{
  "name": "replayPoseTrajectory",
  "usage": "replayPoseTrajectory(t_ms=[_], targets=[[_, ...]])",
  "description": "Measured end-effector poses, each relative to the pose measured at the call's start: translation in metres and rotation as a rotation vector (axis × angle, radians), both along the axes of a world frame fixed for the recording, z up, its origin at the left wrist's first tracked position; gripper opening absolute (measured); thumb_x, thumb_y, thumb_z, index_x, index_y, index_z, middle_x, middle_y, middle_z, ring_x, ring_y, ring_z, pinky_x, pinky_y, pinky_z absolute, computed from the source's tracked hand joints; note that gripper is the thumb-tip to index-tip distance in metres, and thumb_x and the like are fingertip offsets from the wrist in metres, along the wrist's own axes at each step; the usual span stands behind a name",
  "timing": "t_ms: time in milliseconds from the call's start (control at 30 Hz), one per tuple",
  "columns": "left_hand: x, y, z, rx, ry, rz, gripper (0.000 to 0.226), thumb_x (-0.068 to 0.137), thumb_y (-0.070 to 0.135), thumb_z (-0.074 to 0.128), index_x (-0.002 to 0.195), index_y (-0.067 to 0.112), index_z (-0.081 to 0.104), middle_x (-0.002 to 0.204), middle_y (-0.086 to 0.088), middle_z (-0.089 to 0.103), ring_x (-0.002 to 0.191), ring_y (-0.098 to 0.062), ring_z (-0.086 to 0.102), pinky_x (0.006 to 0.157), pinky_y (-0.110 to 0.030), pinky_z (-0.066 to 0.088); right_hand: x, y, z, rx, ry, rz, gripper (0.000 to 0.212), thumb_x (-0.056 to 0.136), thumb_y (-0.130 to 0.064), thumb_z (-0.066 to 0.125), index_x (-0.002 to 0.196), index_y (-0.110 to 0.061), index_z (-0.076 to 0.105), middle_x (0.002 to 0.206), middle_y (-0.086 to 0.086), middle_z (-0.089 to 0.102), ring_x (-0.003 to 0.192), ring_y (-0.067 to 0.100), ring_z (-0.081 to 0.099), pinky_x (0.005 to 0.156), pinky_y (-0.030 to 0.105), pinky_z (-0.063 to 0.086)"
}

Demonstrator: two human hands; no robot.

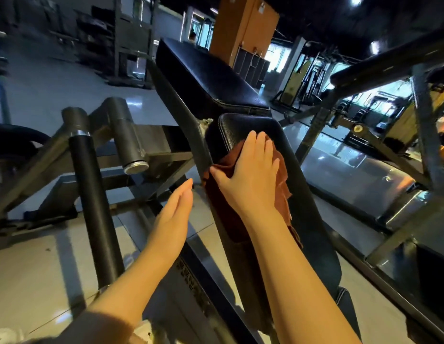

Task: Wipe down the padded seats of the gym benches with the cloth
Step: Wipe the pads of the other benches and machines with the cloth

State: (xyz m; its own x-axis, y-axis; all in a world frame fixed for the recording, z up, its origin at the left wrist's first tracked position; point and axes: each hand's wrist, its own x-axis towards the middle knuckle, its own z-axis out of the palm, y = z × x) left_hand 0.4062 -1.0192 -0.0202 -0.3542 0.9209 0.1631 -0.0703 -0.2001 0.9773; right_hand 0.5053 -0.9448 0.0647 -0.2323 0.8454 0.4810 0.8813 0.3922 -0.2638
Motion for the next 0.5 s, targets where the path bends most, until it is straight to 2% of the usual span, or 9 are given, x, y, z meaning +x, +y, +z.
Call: replayPoseTrajectory(t_ms=[67,100,200,267,300,367,500], targets=[[-0.002,-0.001,0.000,0.001,0.083,0.034,0.029,0.099,0.041,0.043,0.127,0.048,0.043,0.141,0.018,0.044,0.130,0.001,0.039,0.113,-0.028,0.028,-0.002,-0.001,0.000,0.037,0.024,0.017,0.106,0.085,-0.051,0.067,0.155,-0.010,0.000,0.164,0.009,-0.001,0.150,0.026,-0.005,0.122,0.048,0.002],[-0.004,-0.004,0.002,0.014,0.201,0.043,0.033,0.100,0.035,0.047,0.132,0.043,0.044,0.141,0.018,0.042,0.132,0.001,0.036,0.111,-0.025,0.027,0.002,-0.005,-0.002,0.047,0.045,0.038,0.107,0.084,-0.052,0.067,0.155,-0.011,-0.001,0.164,0.008,-0.001,0.150,0.025,-0.005,0.122,0.046,0.002],[-0.030,-0.010,0.003,0.105,0.804,0.144,0.044,0.098,0.040,0.047,0.139,0.027,0.048,0.149,0.013,0.035,0.138,-0.001,0.024,0.116,-0.031,0.017,0.030,-0.032,-0.024,0.028,0.094,0.044,0.108,0.083,-0.053,0.068,0.155,-0.017,-0.002,0.164,0.002,-0.002,0.150,0.019,-0.005,0.123,0.045,0.004],[-0.063,-0.012,0.002,0.145,1.197,0.287,0.052,0.093,0.043,0.039,0.136,0.019,0.054,0.150,-0.001,0.040,0.143,-0.016,0.027,0.118,-0.044,0.015,0.054,-0.056,-0.047,-0.030,0.116,-0.025,0.107,0.082,-0.056,0.066,0.155,-0.019,-0.004,0.164,-0.001,0.002,0.150,0.018,-0.001,0.123,0.046,0.010],[-0.079,-0.012,0.002,0.104,1.291,0.351,0.055,0.091,0.044,0.036,0.135,0.015,0.056,0.149,-0.008,0.043,0.142,-0.024,0.030,0.117,-0.050,0.016,0.063,-0.065,-0.057,-0.062,0.118,-0.056,0.106,0.082,-0.059,0.063,0.155,-0.020,-0.004,0.163,-0.002,0.003,0.150,0.018,0.001,0.122,0.047,0.012],[-0.099,-0.014,0.004,-0.008,1.348,0.431,0.061,0.090,0.045,0.033,0.135,0.010,0.055,0.147,-0.017,0.044,0.142,-0.033,0.030,0.115,-0.057,0.017,0.073,-0.070,-0.066,-0.084,0.080,-0.069,0.104,0.083,-0.061,0.059,0.156,-0.019,-0.002,0.164,-0.001,0.003,0.150,0.018,0.002,0.123,0.045,0.010],[-0.096,-0.012,0.000,-0.046,1.412,0.524,0.064,0.089,0.050,0.035,0.138,0.013,0.053,0.148,-0.016,0.043,0.143,-0.033,0.028,0.116,-0.056,0.007,0.053,-0.048,-0.046,-0.057,0.054,-0.074,0.099,0.085,-0.064,0.052,0.156,-0.016,0.001,0.164,0.001,0.000,0.150,0.019,-0.005,0.122,0.041,0.000]])
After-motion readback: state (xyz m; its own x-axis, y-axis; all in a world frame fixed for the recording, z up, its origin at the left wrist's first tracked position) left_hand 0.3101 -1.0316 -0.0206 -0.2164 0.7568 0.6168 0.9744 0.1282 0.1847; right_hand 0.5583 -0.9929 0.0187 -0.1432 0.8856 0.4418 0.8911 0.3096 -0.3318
